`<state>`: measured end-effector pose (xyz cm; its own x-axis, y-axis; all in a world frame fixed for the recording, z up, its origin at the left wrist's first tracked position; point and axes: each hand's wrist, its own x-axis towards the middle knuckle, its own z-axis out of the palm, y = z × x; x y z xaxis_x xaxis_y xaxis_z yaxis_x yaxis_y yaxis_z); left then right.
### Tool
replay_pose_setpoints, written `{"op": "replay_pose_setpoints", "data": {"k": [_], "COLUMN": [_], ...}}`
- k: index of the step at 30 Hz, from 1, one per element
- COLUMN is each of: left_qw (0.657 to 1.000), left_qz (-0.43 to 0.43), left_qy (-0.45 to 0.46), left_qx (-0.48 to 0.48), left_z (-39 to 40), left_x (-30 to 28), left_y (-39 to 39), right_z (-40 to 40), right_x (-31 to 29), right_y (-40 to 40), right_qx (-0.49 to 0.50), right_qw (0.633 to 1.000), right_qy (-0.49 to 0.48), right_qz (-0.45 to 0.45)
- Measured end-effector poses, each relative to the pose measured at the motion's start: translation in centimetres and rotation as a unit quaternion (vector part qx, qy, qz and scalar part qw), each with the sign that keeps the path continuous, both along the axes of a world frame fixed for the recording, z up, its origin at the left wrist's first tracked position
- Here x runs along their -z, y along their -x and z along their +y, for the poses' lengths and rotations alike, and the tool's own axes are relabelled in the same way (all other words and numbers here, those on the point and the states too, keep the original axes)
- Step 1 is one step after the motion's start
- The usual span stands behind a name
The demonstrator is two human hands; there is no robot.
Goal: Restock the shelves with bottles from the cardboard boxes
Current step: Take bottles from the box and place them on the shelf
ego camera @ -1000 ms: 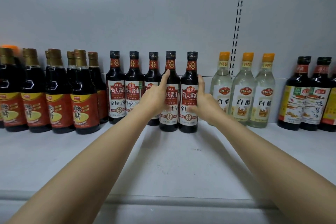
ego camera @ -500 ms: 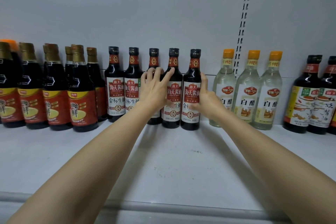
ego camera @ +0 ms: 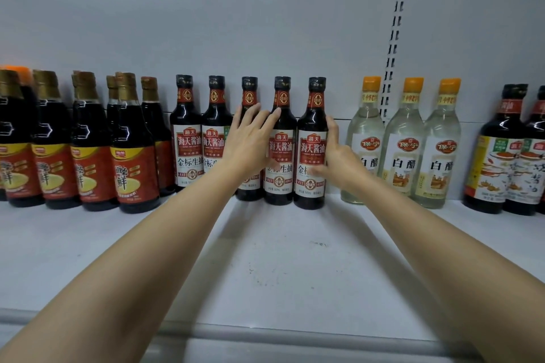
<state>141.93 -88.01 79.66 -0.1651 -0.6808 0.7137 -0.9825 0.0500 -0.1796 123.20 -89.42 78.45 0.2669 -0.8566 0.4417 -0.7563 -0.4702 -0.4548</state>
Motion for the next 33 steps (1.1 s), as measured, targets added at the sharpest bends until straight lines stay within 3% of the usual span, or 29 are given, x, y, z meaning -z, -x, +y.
{"op": "replay_pose_setpoints", "data": {"k": [29,33], "left_qw": [0.998,0.994], "left_qz": [-0.022,-0.033], "left_qy": [-0.02,-0.093], "left_qx": [-0.049,-0.036], "left_z": [-0.5,0.9], "left_x": [-0.2,-2.8], "left_y": [0.7,0.4], "right_z": [-2.5,-1.8], "right_x": [-0.1,-1.0], "right_y": [-0.1,0.4], "right_qx": [0.022,0.069], "right_qw": [0.999,0.994], "right_qy": [-0.009,-0.032], "right_qz": [0.027,0.077]}}
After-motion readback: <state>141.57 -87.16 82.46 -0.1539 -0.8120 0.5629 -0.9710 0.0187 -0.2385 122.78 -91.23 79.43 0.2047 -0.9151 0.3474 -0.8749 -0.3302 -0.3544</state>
